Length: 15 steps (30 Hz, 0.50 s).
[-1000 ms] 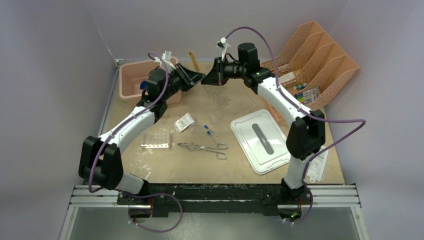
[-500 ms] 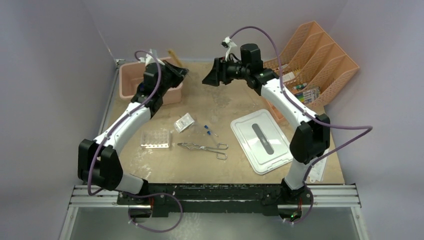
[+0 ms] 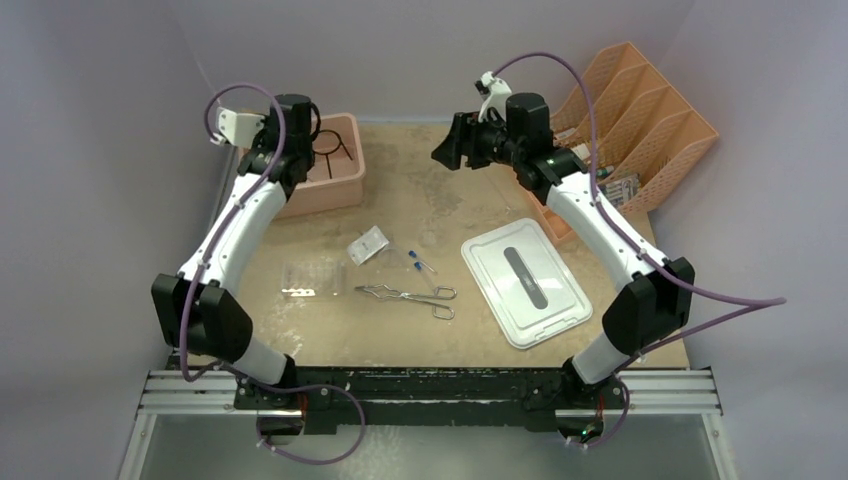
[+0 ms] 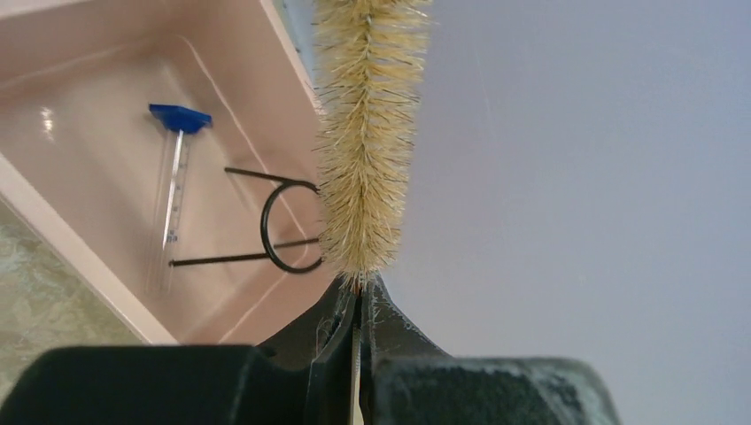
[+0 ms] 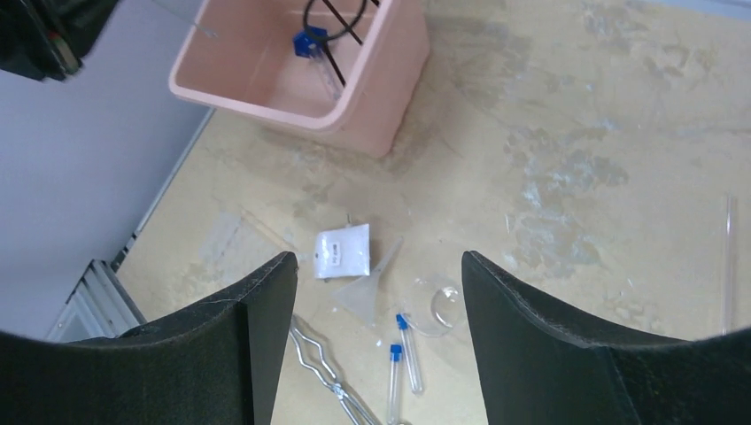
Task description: Organize the chemistry lab equipment
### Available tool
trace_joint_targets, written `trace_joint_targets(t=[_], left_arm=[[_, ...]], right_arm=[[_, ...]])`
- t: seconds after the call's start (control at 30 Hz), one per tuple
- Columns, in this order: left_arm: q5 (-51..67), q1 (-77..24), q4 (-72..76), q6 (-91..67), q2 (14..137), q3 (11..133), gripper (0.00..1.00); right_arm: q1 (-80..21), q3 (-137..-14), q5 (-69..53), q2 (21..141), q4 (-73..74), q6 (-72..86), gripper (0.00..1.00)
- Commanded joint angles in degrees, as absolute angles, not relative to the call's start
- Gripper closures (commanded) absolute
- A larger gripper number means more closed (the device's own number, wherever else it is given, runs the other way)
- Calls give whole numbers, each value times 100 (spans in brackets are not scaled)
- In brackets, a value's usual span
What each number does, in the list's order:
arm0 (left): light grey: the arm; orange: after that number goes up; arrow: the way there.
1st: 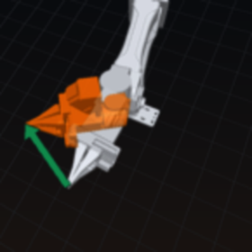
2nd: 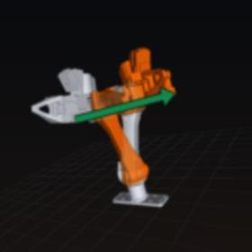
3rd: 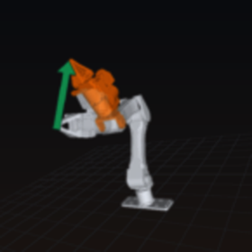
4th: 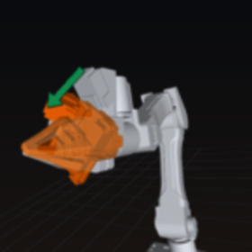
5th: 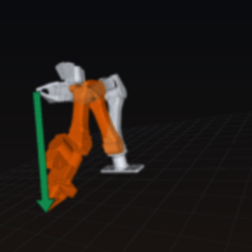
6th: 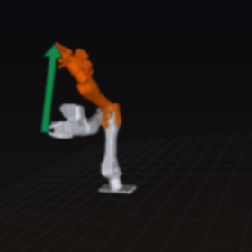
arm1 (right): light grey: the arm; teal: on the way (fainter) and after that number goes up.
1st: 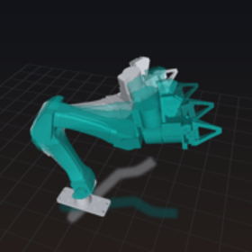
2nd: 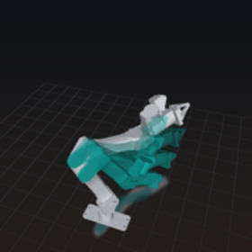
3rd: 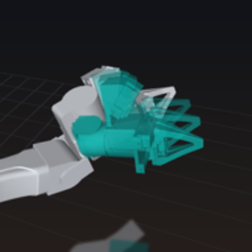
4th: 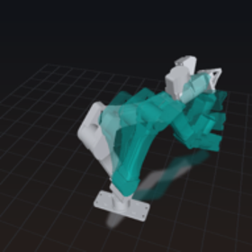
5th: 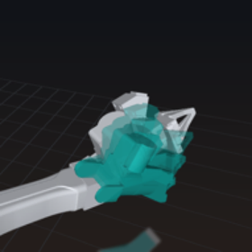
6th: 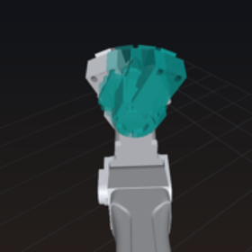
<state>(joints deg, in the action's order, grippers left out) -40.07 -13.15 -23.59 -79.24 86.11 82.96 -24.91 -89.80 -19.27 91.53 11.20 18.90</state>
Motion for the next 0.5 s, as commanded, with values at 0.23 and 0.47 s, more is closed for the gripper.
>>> trace_joint_targets(t=[0.23, 0.47], left_arm=[[-4626, -1037, -4437, -9817, 9843, 9511, 100], [-3985, -784, -4496, -9951, 10476, 9650, 100]], right_arm=[[-2505, -8720, -1512, 9026, 1112, 1749, 30], [-2505, -8674, -1501, 9114, 1106, 1795, 30]])
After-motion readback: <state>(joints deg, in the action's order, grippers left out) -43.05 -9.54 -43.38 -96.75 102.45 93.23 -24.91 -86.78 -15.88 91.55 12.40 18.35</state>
